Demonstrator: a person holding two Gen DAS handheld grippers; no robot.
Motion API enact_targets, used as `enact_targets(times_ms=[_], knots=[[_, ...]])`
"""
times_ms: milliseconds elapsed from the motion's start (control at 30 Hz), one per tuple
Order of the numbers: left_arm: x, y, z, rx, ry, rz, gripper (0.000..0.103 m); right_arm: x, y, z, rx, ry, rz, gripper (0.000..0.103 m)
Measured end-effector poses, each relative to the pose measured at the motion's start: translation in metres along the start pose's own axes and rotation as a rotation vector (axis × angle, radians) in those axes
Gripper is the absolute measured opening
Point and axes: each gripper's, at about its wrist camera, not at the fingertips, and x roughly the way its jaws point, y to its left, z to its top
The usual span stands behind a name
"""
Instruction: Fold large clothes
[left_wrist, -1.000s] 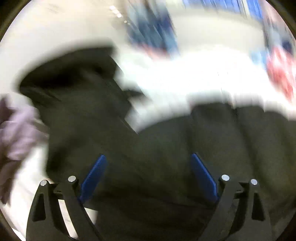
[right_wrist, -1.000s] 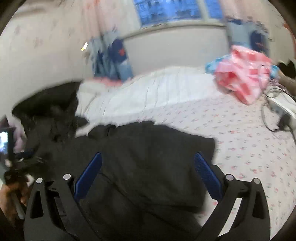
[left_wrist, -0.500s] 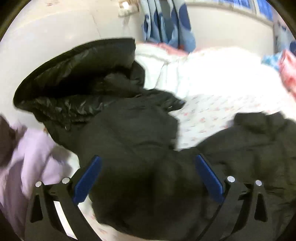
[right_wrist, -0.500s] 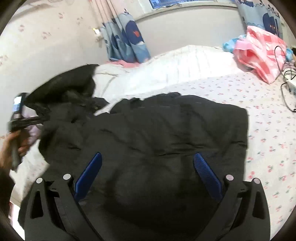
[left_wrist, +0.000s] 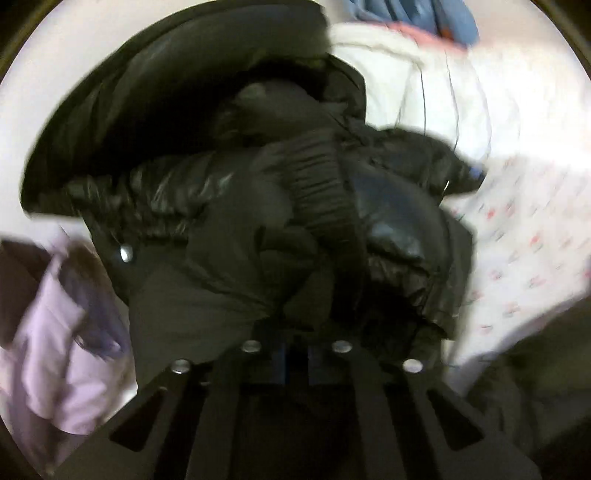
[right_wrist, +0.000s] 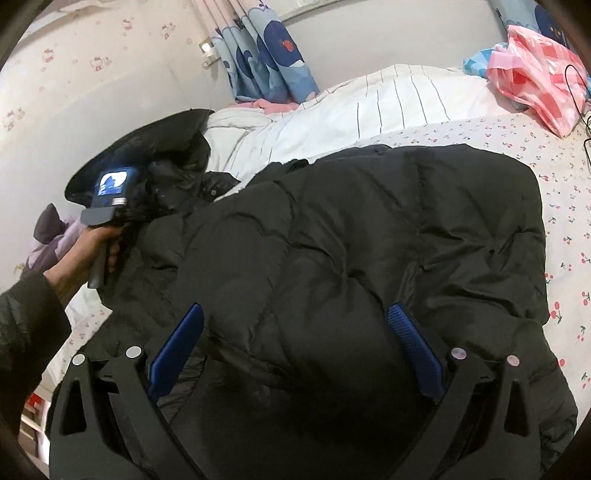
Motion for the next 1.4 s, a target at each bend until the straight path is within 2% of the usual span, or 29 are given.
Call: enact_targets(times_ms=[67,133,167,267,300,400,500,567,633,733,800,833,867,900,933,967,1000,1033,1067,1133,1167,1267,1300,1333,1367,1400], knots=[[-0.031,0.039,0.0,-0.124,-0.033,-0.233,0.006,-0.001,0.001,0.001,0.005,-0.012,0.017,0.096],[-0.071,0.065,0.001,-0.168,-0.097,-0.376,0.006,0.0,0.003,0.002,-0.003,0.0,0.002,0.096],[-0.097,0.075,0.003,-0.171,-0.144,-0.456,0.006,0.003,0.003,0.003,-0.008,0.024,-0.006,0.096],[-0.166,0.089,0.007,-0.145,-0.251,-0.615,0.006,0.003,-0.005,0.003,0.031,0.037,0.019,0.096],[-0.196,0.09,0.01,-0.134,-0.29,-0.721,0.006,0.001,-0.008,0.005,0.058,0.041,0.047,0.096],[-0.261,0.068,0.01,-0.071,-0.375,-0.903,0.006,-0.019,-0.019,0.012,0.144,-0.013,0.155,0.096],[-0.327,0.006,0.002,0.039,-0.436,-1.143,0.006,-0.043,-0.044,0.02,0.277,-0.096,0.317,0.096],[-0.349,-0.046,-0.01,0.098,-0.419,-1.262,0.006,-0.055,-0.069,0.021,0.387,-0.155,0.428,0.096],[-0.354,-0.101,-0.029,0.15,-0.369,-1.341,0.006,-0.06,-0.095,0.019,0.478,-0.2,0.499,0.096],[-0.313,-0.196,-0.062,0.212,-0.191,-1.367,0.007,-0.058,-0.126,0.015,0.587,-0.229,0.564,0.096],[-0.274,-0.254,-0.087,0.273,-0.042,-1.303,0.009,-0.05,-0.14,0.012,0.637,-0.216,0.586,0.096],[-0.246,-0.282,-0.103,0.317,0.07,-1.236,0.01,-0.044,-0.144,0.011,0.658,-0.202,0.595,0.096],[-0.233,-0.292,-0.113,0.325,0.113,-1.215,0.011,-0.042,-0.145,0.01,0.663,-0.195,0.597,0.096],[-0.226,-0.291,-0.12,0.317,0.125,-1.234,0.011,-0.04,-0.146,0.01,0.662,-0.186,0.595,0.096],[-0.224,-0.283,-0.122,0.308,0.135,-1.257,0.012,-0.039,-0.146,0.011,0.656,-0.18,0.591,0.096],[-0.225,-0.273,-0.12,0.314,0.151,-1.262,0.021,-0.038,-0.145,0.013,0.652,-0.177,0.587,0.096],[-0.225,-0.269,-0.115,0.321,0.159,-1.26,0.03,-0.037,-0.143,0.014,0.648,-0.171,0.575,0.096],[-0.232,-0.249,-0.112,0.323,0.137,-1.254,0.046,-0.034,-0.141,0.016,0.645,-0.162,0.563,0.096],[-0.241,-0.236,-0.114,0.327,0.101,-1.242,0.056,-0.03,-0.137,0.018,0.644,-0.153,0.546,0.096],[-0.256,-0.2,-0.115,0.353,0.033,-1.218,0.06,-0.025,-0.131,0.023,0.625,-0.124,0.493,0.096],[-0.259,-0.184,-0.113,0.353,0.009,-1.21,0.067,-0.024,-0.127,0.026,0.607,-0.109,0.461,0.096],[-0.266,-0.124,-0.112,0.318,-0.118,-1.128,0.082,-0.014,-0.119,0.037,0.587,-0.087,0.367,0.096],[-0.261,-0.105,-0.111,0.305,-0.146,-1.101,0.084,-0.01,-0.115,0.037,0.575,-0.082,0.341,0.095],[-0.251,-0.085,-0.112,0.283,-0.16,-1.056,0.084,-0.004,-0.11,0.045,0.547,-0.079,0.29,0.087],[-0.24,-0.071,-0.113,0.258,-0.15,-1.026,0.084,0.0,-0.107,0.049,0.534,-0.075,0.26,0.062],[-0.221,-0.054,-0.113,0.215,-0.12,-1.007,0.084,0.007,-0.103,0.053,0.522,-0.063,0.241,0.043]])
